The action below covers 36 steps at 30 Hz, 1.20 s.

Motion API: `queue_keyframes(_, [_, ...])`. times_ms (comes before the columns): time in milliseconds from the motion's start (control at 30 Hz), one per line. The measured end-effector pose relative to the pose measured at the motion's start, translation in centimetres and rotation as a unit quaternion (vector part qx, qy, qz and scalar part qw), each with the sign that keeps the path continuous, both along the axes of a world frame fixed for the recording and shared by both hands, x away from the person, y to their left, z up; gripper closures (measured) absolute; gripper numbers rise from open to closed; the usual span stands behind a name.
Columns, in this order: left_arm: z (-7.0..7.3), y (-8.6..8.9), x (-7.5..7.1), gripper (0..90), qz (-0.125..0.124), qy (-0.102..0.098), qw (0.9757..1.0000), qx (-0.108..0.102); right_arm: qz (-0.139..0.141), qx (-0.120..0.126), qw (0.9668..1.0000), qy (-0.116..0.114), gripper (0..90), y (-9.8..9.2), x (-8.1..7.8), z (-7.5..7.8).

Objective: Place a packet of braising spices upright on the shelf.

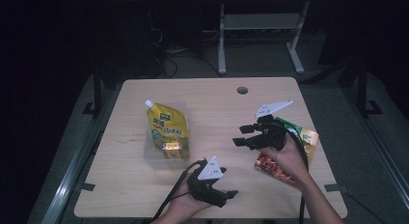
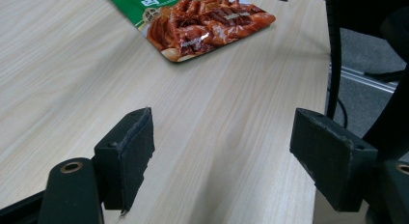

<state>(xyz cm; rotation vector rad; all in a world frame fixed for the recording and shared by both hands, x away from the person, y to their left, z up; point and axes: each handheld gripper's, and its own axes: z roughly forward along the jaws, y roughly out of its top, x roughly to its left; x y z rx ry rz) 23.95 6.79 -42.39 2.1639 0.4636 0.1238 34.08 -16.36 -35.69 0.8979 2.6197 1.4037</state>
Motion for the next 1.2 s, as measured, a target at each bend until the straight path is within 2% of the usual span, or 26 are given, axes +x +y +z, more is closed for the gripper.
queue_keyframes(100, [0.1, -0.4, 0.2, 23.8, 0.001, 0.002, 1.0, -0.006, -0.01, -0.004, 0.9999, 0.008, 37.8, -0.6, 0.0, -0.4])
queue_keyframes(267, [0.3, -1.1, 0.5, 24.3, -0.006, 0.002, 1.0, 0.005, -0.022, -0.013, 0.9997, 0.004, 36.3, -1.6, -0.2, -0.8])
queue_keyframes(467, [0.7, -1.7, 1.0, 24.7, -0.007, -0.006, 0.9999, 0.007, -0.043, -0.018, 0.9989, 0.001, 36.2, -2.9, -0.4, -1.0])
queue_keyframes(633, [0.7, -2.0, 1.4, 26.7, -0.002, 0.002, 1.0, 0.006, -0.057, -0.023, 0.9981, 0.003, 35.6, -3.9, -0.8, -1.3])
queue_keyframes(867, [0.8, -2.7, 2.0, 28.9, -0.011, 0.003, 0.9999, 0.002, -0.074, -0.03, 0.9968, 0.005, 35.1, -4.9, -1.2, -1.6])
queue_keyframes(1000, [0.9, -3.4, 2.3, 31.5, -0.017, 0.0, 0.9999, 0.001, -0.092, -0.041, 0.9949, 0.006, 34.9, -5.7, -1.2, -2.0])
queue_keyframes(1033, [0.9, -3.6, 2.5, 32.7, -0.019, -0.002, 0.9998, 0.003, -0.1, -0.043, 0.9939, 0.014, 34.6, -5.9, -1.1, -2.1])
queue_keyframes(1100, [1.0, -4.0, 2.8, 34.5, -0.02, -0.004, 0.9998, 0.004, -0.115, -0.052, 0.9919, 0.017, 35.5, -6.3, -1.0, -2.3])
queue_keyframes(1200, [0.9, -4.7, 3.1, 37.3, -0.022, -0.004, 0.9997, 0.008, -0.133, -0.06, 0.9892, 0.011, 36.2, -7.0, -1.1, -2.6])
